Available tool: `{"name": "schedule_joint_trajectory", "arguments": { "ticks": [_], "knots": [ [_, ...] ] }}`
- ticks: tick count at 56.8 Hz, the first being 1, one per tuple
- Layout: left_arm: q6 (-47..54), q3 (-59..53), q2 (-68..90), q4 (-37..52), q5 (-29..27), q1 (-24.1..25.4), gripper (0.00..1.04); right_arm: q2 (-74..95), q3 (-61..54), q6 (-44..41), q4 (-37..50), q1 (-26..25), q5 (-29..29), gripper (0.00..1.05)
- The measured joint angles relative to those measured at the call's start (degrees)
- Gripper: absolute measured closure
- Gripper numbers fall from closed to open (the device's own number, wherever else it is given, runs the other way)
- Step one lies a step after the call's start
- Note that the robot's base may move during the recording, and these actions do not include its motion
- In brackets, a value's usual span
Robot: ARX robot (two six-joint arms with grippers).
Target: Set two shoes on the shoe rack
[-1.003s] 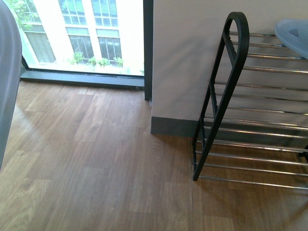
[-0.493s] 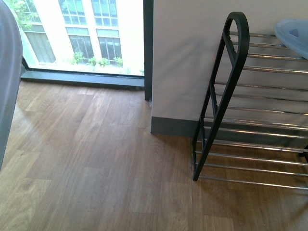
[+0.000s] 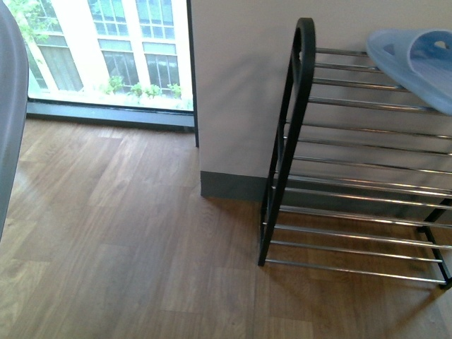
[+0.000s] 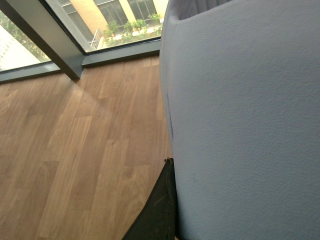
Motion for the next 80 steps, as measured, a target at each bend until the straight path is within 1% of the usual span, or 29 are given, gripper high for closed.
{"name": "schedule_joint_trajectory", "arguments": {
  "ticks": [58, 59, 61, 62, 63, 65, 67, 73, 80],
  "knots": [
    [0.0, 0.0, 0.0, 0.0, 0.2, -0.1, 1.03, 0.0, 0.0, 0.0, -0.1, 0.1, 0.3, 0.09],
    [-0.5, -0.1, 0.1, 0.4, -0.5, -0.2, 1.03, 0.0, 0.0, 0.0, -0.1, 0.1, 0.3, 0.09],
    [-4.1, -1.2, 1.7, 7.0, -8.9, -2.3, 1.03, 0.0, 0.0, 0.0, -0.1, 0.1, 0.3, 0.09],
    [-6.1, -1.3, 2.7, 9.6, -11.3, -3.1, 1.03, 0.0, 0.0, 0.0, -0.1, 0.1, 0.3, 0.09],
    [-8.7, -1.0, 3.6, 11.4, -14.8, -3.9, 1.03, 0.0, 0.0, 0.0, -0.1, 0.1, 0.3, 0.09],
    [-11.2, 0.0, 5.0, 12.1, -18.1, -4.9, 1.03, 0.0, 0.0, 0.0, -0.1, 0.1, 0.3, 0.09],
    [-13.7, 1.4, 6.5, 11.8, -19.9, -5.6, 1.03, 0.0, 0.0, 0.0, -0.1, 0.1, 0.2, 0.09],
    [-18.6, 8.9, 13.6, 9.5, -19.1, -8.0, 1.03, 0.0, 0.0, 0.0, -0.1, 0.1, 0.2, 0.09],
    [-23.3, 19.0, 22.3, 4.7, -14.5, -9.5, 1.03, 0.0, 0.0, 0.0, -0.1, 0.1, 0.2, 0.09]
  ]
}}
